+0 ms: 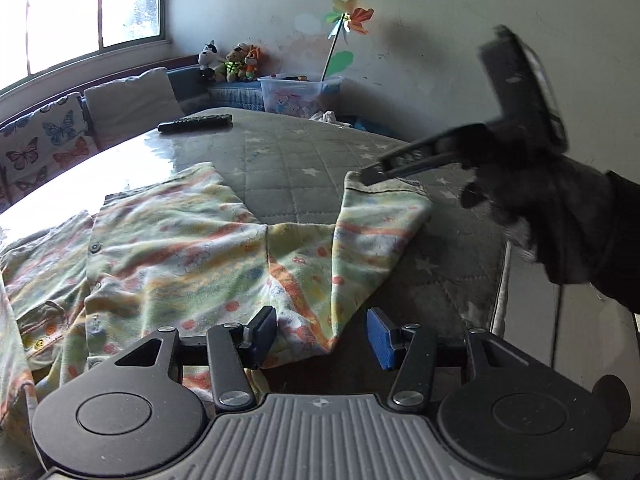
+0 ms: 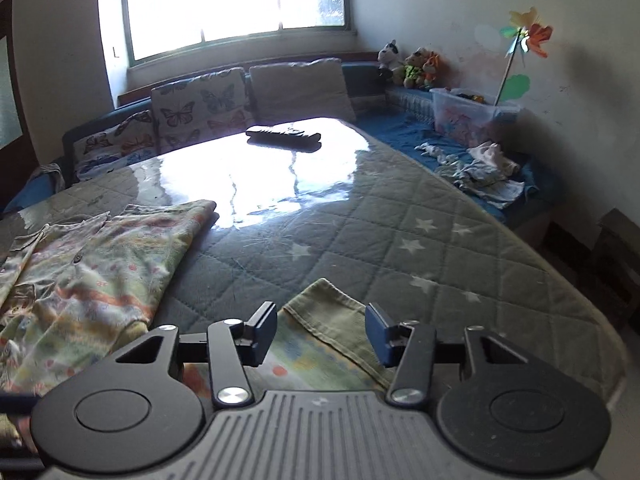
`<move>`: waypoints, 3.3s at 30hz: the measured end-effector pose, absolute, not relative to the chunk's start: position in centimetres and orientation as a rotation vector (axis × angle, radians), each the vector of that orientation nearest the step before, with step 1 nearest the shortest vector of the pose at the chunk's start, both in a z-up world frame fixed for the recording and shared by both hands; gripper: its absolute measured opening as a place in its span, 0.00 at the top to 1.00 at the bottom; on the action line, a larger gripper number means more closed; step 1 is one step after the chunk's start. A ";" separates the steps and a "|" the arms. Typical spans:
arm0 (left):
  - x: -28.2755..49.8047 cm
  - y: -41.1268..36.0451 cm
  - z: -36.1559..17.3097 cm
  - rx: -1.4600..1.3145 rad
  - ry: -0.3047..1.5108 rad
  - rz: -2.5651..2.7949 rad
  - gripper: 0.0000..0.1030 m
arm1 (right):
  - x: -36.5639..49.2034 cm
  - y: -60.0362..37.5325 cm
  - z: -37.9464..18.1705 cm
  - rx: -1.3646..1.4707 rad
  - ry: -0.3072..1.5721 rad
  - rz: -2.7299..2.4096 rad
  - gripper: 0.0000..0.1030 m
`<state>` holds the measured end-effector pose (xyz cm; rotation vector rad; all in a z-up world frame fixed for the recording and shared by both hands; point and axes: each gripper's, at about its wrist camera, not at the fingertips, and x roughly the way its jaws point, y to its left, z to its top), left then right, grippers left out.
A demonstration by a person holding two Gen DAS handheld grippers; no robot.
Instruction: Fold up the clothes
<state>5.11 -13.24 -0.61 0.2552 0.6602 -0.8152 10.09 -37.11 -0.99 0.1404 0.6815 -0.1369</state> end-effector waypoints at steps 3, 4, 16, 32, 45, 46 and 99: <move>5.1 -13.3 -0.8 0.244 0.669 -0.827 0.48 | 11.2 -36.5 -1.6 0.136 0.700 -0.125 0.56; 5.1 -13.4 -0.9 0.239 0.676 -0.835 0.48 | 11.4 -36.2 -1.7 0.130 0.703 -0.122 0.56; 4.2 -13.9 -2.0 0.227 0.693 -0.885 0.46 | 13.5 -33.9 -2.9 0.012 0.716 -0.152 0.87; 3.8 -13.8 -2.2 0.201 0.683 -0.911 0.40 | 1.5 -39.7 3.0 0.159 0.537 -0.306 0.95; 3.5 -11.5 0.3 0.149 0.640 -0.835 0.37 | 3.0 -38.4 -1.4 0.189 0.668 -0.227 0.64; 3.8 -10.8 0.8 0.135 0.631 -0.809 0.36 | 3.7 -38.2 -1.9 0.191 0.681 -0.216 0.61; 30.9 4.3 -2.5 0.144 0.709 -0.048 0.74 | 9.8 -37.2 -4.2 0.130 0.641 -0.074 0.03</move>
